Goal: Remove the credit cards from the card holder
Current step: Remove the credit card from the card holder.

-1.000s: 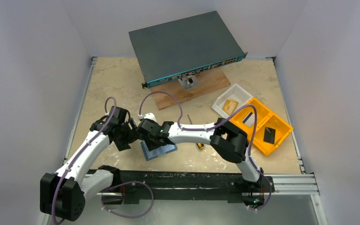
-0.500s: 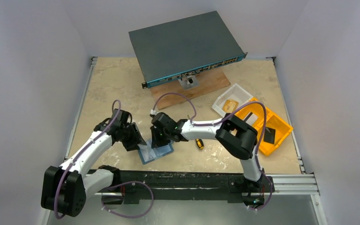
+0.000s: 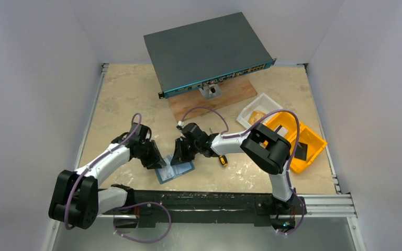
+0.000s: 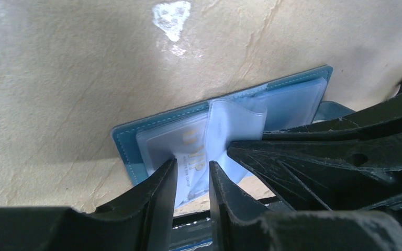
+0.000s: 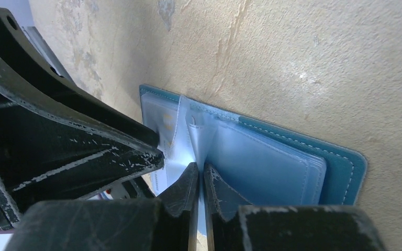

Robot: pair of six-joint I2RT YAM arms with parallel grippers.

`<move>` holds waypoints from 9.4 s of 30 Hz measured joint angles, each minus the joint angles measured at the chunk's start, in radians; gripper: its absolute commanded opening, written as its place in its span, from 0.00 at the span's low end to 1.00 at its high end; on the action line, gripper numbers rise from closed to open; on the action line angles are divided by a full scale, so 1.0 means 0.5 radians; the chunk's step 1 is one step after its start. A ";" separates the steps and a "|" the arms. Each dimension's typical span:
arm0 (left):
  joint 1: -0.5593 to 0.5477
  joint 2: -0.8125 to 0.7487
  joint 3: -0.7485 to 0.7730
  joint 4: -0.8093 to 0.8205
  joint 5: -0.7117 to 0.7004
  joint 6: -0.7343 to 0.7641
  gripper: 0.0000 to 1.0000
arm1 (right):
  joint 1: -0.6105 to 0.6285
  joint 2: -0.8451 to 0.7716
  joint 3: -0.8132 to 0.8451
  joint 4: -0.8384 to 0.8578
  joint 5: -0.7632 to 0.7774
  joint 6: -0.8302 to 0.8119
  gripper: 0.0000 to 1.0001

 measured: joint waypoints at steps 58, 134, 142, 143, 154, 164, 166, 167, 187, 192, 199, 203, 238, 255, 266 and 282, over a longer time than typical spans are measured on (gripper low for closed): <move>-0.605 0.356 0.491 0.075 0.016 -0.114 0.32 | -0.012 -0.945 -0.276 -0.671 0.656 -0.076 0.42; -0.121 0.138 0.084 -0.003 -0.313 -0.213 0.00 | 0.063 -0.138 -0.018 -0.127 0.192 0.050 0.37; -0.120 0.148 0.084 0.004 -0.307 -0.214 0.00 | 0.039 -0.129 -0.047 -0.071 0.150 0.069 0.38; -0.120 0.148 0.084 0.005 -0.304 -0.214 0.00 | 0.035 -0.129 -0.057 -0.052 0.138 0.073 0.38; -0.253 0.151 0.091 0.036 -0.354 -0.281 0.00 | -0.025 -0.111 -0.138 0.105 -0.046 0.148 0.38; -0.321 0.184 0.111 0.072 -0.372 -0.303 0.08 | -0.069 -0.111 -0.225 0.246 -0.130 0.203 0.38; -0.323 0.201 0.118 0.073 -0.369 -0.311 0.00 | -0.080 -0.111 -0.248 0.285 -0.153 0.217 0.38; -0.323 0.207 0.121 0.073 -0.369 -0.320 0.00 | -0.085 -0.111 -0.262 0.308 -0.159 0.224 0.38; -0.333 0.259 0.140 0.060 -0.368 -0.533 0.00 | -0.176 -0.111 -0.575 0.813 -0.274 0.476 0.23; -0.334 0.259 0.140 0.057 -0.366 -0.563 0.00 | -0.189 -0.111 -0.608 0.861 -0.274 0.515 0.20; -0.334 0.259 0.140 0.052 -0.368 -0.579 0.00 | -0.204 -0.111 -0.655 0.933 -0.275 0.562 0.15; -0.334 0.259 0.140 0.051 -0.368 -0.580 0.00 | -0.211 -0.111 -0.665 0.946 -0.280 0.580 0.08; -0.316 0.289 0.143 0.045 -0.329 -0.635 0.00 | -0.261 -0.250 -0.725 0.793 -0.216 0.475 0.33; -0.316 0.315 0.169 0.021 -0.330 -0.634 0.00 | -0.260 -0.140 -0.641 0.807 -0.264 0.477 0.00; -0.314 0.384 0.211 -0.015 -0.319 -0.636 0.00 | -0.321 -0.368 -0.772 0.652 -0.172 0.410 0.00; -0.313 0.341 0.224 -0.058 -0.333 -0.557 0.07 | -0.341 -0.658 -0.752 0.269 -0.035 0.266 0.00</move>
